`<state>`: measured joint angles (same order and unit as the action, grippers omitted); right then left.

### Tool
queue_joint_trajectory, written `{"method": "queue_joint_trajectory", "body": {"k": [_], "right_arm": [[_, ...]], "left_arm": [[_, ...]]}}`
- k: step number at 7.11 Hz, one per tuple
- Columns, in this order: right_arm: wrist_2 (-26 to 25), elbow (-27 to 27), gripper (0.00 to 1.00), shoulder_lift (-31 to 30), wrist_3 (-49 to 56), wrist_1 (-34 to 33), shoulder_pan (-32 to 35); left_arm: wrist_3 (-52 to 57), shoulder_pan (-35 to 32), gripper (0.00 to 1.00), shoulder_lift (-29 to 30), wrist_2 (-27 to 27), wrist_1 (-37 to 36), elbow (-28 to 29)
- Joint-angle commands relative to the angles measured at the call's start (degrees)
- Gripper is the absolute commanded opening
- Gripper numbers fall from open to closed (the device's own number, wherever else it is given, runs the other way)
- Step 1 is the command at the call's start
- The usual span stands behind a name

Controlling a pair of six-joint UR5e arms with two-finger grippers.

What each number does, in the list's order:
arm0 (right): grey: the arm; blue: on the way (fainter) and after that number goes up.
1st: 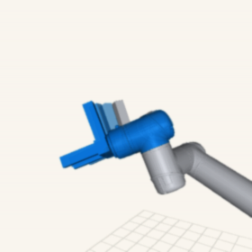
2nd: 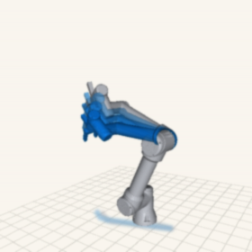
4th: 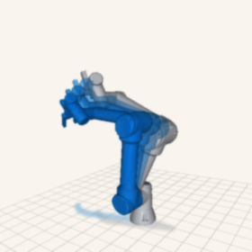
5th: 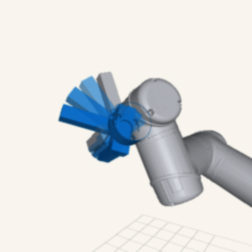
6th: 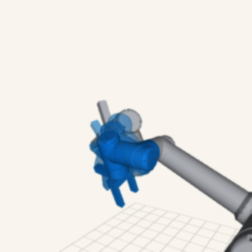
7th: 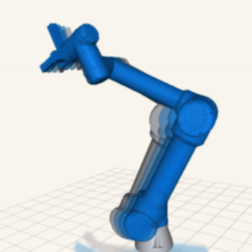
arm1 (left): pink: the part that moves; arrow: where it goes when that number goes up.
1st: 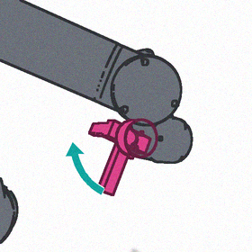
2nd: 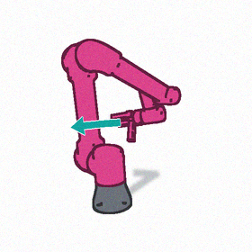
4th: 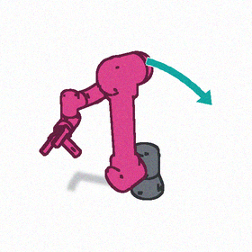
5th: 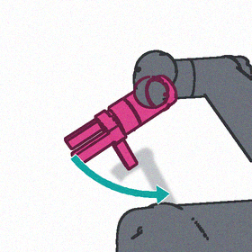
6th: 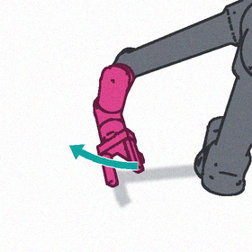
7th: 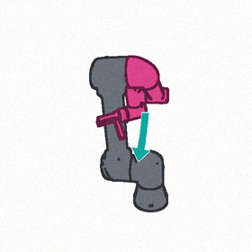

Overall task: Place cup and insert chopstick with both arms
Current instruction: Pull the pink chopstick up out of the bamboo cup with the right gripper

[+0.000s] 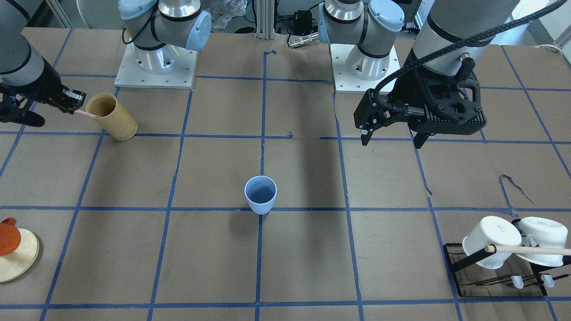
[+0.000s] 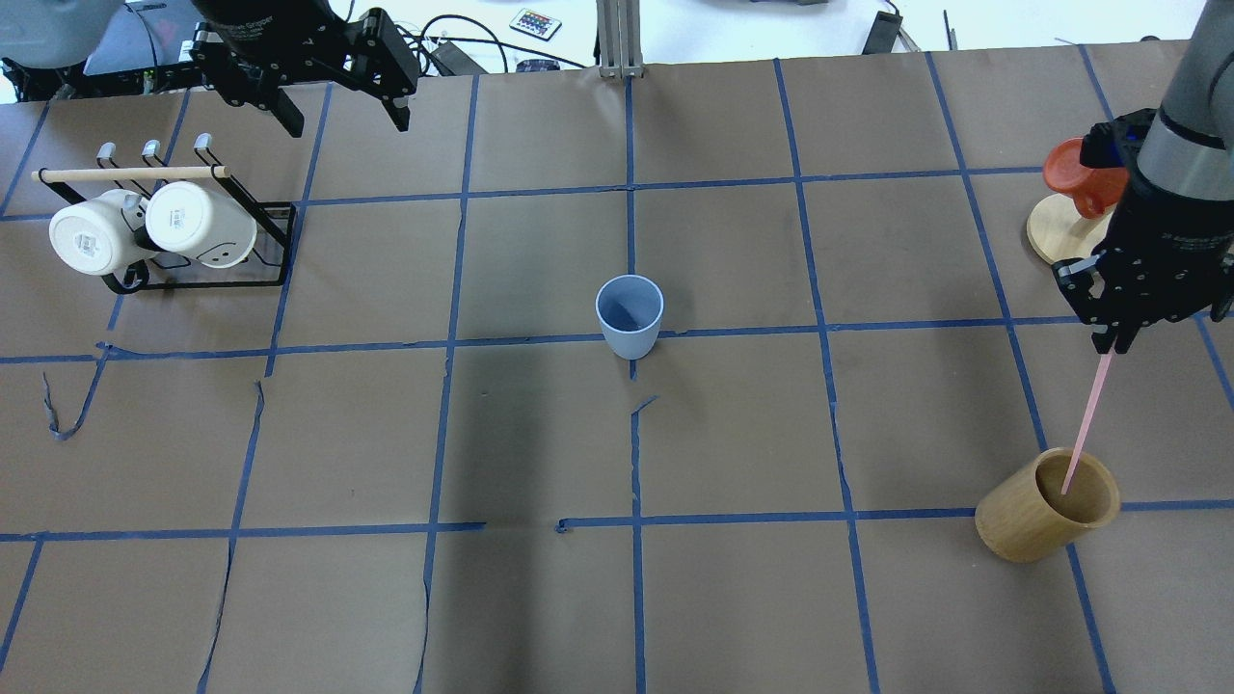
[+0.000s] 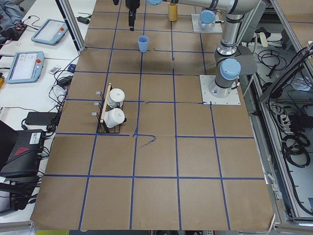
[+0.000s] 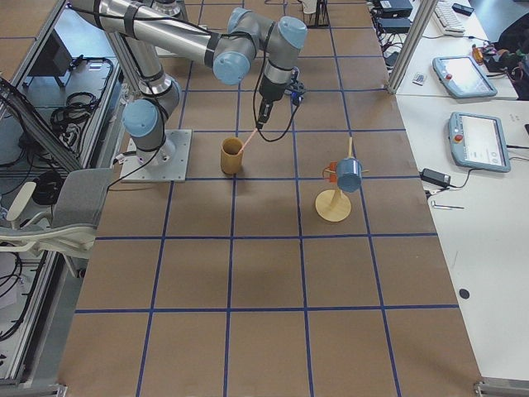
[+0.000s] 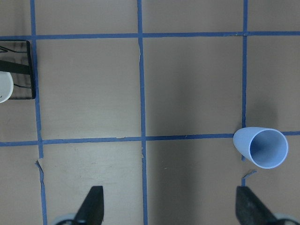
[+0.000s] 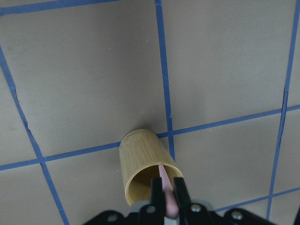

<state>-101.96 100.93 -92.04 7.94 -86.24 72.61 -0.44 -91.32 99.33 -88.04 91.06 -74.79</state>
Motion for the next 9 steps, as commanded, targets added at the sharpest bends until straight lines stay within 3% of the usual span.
{"method": "queue_joint_trajectory", "body": {"k": [1, 5, 8, 9], "right_arm": [[1.06, -4.76, 0.0, -0.07, -0.03, 5.7, 0.08], [7.38, -16.27, 0.0, -0.07, -0.73, 12.14, 0.43], [11.52, -20.33, 0.0, -0.16, -0.91, 10.14, 2.09], [11.52, -20.25, 0.0, -0.07, -2.82, 5.6, 4.8]], "left_arm": [[0.0, 0.0, 1.0, -0.02, 0.06, 0.0, -0.09], [-0.53, -0.35, 1.0, -0.02, -0.03, 0.0, -0.09], [-0.53, -0.35, 1.0, -0.02, -0.12, 0.08, -0.18], [-0.53, -0.35, 1.0, -0.02, -0.12, 0.0, -0.18]]}}
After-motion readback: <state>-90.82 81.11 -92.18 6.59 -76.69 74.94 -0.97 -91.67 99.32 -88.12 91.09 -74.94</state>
